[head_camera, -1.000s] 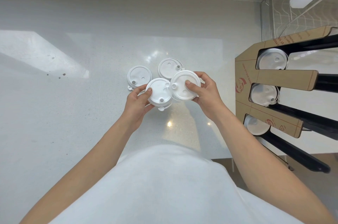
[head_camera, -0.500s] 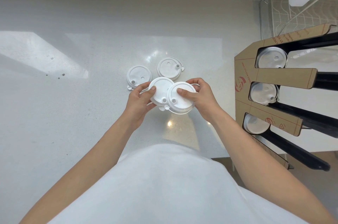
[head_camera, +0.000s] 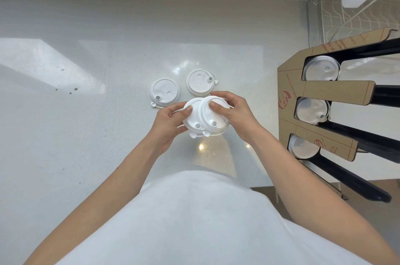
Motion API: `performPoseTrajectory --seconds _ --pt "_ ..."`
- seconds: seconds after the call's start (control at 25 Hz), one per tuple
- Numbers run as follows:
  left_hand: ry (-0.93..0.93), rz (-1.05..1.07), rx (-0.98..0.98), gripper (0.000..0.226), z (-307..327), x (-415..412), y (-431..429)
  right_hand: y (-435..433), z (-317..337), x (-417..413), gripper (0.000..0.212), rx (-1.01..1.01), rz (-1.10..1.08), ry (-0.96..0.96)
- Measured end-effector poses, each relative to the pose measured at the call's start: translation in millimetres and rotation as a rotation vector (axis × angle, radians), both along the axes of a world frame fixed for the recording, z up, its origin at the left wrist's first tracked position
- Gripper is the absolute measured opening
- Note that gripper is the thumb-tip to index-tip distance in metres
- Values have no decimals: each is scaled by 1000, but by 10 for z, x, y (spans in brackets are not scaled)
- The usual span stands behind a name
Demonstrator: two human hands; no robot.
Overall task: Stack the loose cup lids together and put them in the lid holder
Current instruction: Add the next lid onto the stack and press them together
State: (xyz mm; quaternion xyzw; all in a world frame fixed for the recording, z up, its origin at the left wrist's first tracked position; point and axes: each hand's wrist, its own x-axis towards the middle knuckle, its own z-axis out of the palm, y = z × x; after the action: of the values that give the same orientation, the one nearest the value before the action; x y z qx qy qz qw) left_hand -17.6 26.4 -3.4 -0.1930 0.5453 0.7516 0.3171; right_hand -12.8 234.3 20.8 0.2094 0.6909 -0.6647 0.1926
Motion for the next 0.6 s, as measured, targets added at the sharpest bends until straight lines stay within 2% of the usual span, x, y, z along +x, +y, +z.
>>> performPoseTrajectory --seconds 0.12,0.4,0.6 --pt "21 -27 -18 28 2 19 10 6 -20 -3 42 125 1 -27" --pt "30 -20 -7 34 36 9 28 -24 -45 38 26 245 108 58" --pt "33 -2 39 24 27 5 43 -78 -28 32 30 293 129 116"
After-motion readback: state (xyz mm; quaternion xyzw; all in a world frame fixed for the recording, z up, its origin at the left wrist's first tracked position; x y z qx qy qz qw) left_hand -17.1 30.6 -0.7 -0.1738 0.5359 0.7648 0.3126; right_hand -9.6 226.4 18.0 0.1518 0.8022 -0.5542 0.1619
